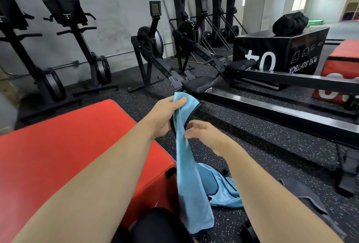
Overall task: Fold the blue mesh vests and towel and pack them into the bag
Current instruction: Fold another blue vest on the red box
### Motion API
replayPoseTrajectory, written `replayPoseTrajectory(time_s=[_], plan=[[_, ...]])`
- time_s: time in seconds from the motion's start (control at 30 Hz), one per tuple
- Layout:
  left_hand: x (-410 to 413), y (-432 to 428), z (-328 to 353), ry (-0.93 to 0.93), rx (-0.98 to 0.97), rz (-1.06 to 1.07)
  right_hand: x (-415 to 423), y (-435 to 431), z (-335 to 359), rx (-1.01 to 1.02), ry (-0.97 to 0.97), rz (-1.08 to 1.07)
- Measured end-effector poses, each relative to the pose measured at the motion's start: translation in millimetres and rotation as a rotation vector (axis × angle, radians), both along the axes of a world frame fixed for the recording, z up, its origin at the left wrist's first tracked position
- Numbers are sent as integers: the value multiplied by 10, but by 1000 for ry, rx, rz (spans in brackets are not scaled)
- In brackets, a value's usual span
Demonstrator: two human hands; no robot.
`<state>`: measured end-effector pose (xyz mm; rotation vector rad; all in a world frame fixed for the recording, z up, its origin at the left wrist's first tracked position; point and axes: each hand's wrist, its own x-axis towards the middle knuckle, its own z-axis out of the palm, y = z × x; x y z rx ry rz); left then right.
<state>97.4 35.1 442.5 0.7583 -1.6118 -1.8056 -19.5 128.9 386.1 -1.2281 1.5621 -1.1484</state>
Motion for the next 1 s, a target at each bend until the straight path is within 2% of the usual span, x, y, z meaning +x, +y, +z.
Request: replayPoseTrajectory(time_s=[0.07, 0.2, 0.33, 0.43, 0.5, 0.6, 0.67, 0.77, 0.87, 1.0], plan=[[6, -4, 51, 1, 13, 20, -11, -67, -44, 63, 60, 22], [76, -59, 164, -19, 23, 56, -79, -62, -225, 306, 447, 142], [121, -123, 229, -49, 36, 20, -89, -42, -515, 350, 427, 180], [152, -160, 268, -63, 31, -2, -72, -102, -640, 299, 523, 120], [193, -221, 263, -99, -36, 40, -81, -124, -630, 238, 512, 44], [294, -294, 197, -302, -271, 182, -108, -100, -493, 131, 419, -26], [321, -296, 86, -408, -341, 188, -106, -93, -354, 76, 356, -26], [278, -130, -82, -535, -341, 19, -54, -144, -177, -1, 277, -44], [249, -46, -228, -715, -441, -240, -32, -199, -65, -54, 323, -64], [227, -141, -233, -805, -492, -313, -95, -184, -39, -68, 279, -109]])
